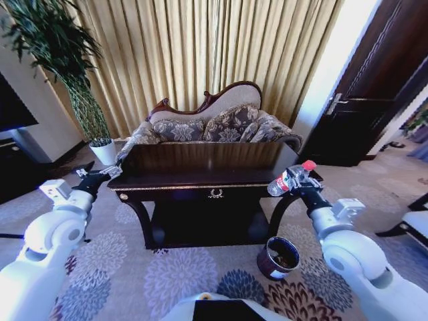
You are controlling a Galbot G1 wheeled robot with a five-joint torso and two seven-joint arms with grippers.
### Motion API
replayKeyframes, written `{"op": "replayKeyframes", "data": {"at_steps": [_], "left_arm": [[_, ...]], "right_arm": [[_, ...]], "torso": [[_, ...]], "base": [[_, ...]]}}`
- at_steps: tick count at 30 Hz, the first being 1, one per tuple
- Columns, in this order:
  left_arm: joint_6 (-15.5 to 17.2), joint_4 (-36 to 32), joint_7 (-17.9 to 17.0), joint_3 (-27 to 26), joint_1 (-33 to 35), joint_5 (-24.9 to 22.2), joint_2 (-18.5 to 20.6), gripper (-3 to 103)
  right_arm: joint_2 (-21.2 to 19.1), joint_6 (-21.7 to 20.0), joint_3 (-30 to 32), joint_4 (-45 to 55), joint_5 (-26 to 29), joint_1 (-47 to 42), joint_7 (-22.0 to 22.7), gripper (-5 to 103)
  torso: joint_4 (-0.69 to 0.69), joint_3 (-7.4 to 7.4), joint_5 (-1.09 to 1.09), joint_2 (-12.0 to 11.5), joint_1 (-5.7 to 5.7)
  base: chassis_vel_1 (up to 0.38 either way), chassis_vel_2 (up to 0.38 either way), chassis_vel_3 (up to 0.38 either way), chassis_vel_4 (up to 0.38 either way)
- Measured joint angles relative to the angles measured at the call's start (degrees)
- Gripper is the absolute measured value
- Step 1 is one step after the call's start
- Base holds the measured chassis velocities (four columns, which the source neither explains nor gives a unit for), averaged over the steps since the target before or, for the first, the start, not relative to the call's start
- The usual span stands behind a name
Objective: Move to the front of the table and place the trash on the table into the trash bin.
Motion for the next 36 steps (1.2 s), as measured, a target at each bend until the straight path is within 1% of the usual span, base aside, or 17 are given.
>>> {"op": "replayKeyframes", "data": {"at_steps": [5,10,13,16,17,19,20,21,23,26,28,29,31,32,34,35,36], "left_arm": [[0.0,0.1,0.0,0.7,-0.3,0.3,-0.2,100],[0.0,0.0,0.0,1.6,-0.4,0.9,-0.8,100],[-0.1,-0.1,0.0,2.0,-0.2,1.2,-1.3,100],[-0.2,-0.1,0.0,2.1,-0.2,1.3,-1.8,100],[-0.2,-0.1,0.0,2.1,-0.2,1.3,-1.8,100],[-0.2,-0.1,0.0,2.2,-0.2,1.3,-2.0,100],[-0.2,-0.1,0.0,2.2,-0.2,1.3,-2.0,100],[-0.2,-0.2,-0.1,2.2,-0.1,1.3,-2.0,100],[-0.2,-0.7,-0.1,2.2,0.0,1.3,-2.0,100],[-0.2,-1.0,-0.2,2.2,0.1,1.3,-2.0,100],[-0.2,-1.8,-0.2,2.0,0.2,1.2,-2.0,100],[-0.2,-1.8,-0.2,2.0,0.2,1.2,-2.0,100],[-0.2,-2.4,-0.2,2.0,0.2,1.2,-2.0,100],[-0.2,-2.4,-0.2,2.0,0.2,1.2,-2.0,100],[-0.2,-3.1,-0.3,1.9,0.3,1.2,-1.9,100],[-0.2,-3.1,-0.3,1.9,0.3,1.2,-1.9,100],[-0.2,-3.5,-0.3,1.8,0.5,1.2,-1.9,100]], "right_arm": [[0.2,0.4,-0.6,-0.4,-0.4,0.3,-0.1,27],[1.4,1.5,-2.1,-2.5,-3.5,0.3,-0.9,27],[2.9,1.6,-3.2,-4.8,-4.2,0.2,-1.5,27],[6.7,2.1,-5.6,-9.9,-4.9,0.1,-1.6,27],[6.7,2.1,-5.6,-9.9,-4.9,0.1,-1.6,27],[9.6,2.5,-8.5,-15.0,-6.3,0.9,-1.7,27],[9.6,2.5,-8.5,-15.0,-6.3,0.9,-1.7,27],[11.0,3.1,-10.4,-19.3,-7.6,2.6,-1.8,27],[12.2,3.6,-12.9,-26.2,-8.3,5.7,-1.8,27],[12.5,3.9,-13.9,-29.5,-8.4,7.2,-1.8,27],[13.0,5.1,-16.0,-37.0,-9.2,10.1,-1.8,27],[13.0,5.1,-16.0,-37.0,-9.2,10.1,-1.8,27],[14.1,7.2,-17.4,-45.1,-11.3,13.1,-1.9,27],[14.1,7.2,-17.4,-45.1,-11.3,13.1,-1.9,27],[15.6,10.3,-17.9,-53.2,-13.1,15.9,-2.0,27],[15.6,10.3,-17.9,-53.2,-13.1,15.9,-2.0,27],[16.4,12.1,-18.2,-57.3,-13.6,17.5,-2.0,27]], "torso": [[0.00,-0.01,0.00,0.0,-0.01],[-0.01,-0.02,-0.01,0.0,-0.02],[0.01,-0.02,-0.02,0.0,-0.02],[0.00,0.00,0.01,0.0,0.01],[0.00,0.00,0.01,0.0,0.01],[-0.02,0.00,0.00,0.0,0.02],[-0.02,0.00,0.00,0.0,0.02],[-0.02,0.00,0.00,0.0,0.01],[0.01,0.00,0.00,0.0,0.00],[0.01,-0.01,0.01,0.0,0.00],[0.01,0.00,0.00,0.0,0.00],[0.01,0.00,0.00,0.0,0.00],[-0.01,0.00,0.01,0.0,0.01],[-0.01,0.00,0.01,0.0,0.01],[-0.01,0.00,0.00,0.0,0.00],[-0.01,0.00,0.00,0.0,0.00],[-0.01,0.00,0.00,0.0,0.00]], "base": [[0.129,-0.126,-0.126,0.115],[0.060,-0.042,-0.044,0.053],[0.000,0.000,0.000,0.000],[0.000,0.000,0.000,0.000],[0.000,0.000,0.000,0.000],[0.000,0.000,0.000,0.000],[0.000,0.000,0.000,0.000],[0.000,0.000,0.000,0.000],[0.000,0.000,0.000,0.000],[0.000,0.000,0.000,0.000],[0.000,0.000,0.000,0.000],[0.000,0.000,0.000,0.000],[0.000,0.000,0.000,0.000],[0.000,0.000,0.000,0.000],[0.000,0.000,0.000,0.000],[0.000,0.000,0.000,0.000],[0.000,0.000,0.000,0.000]]}}
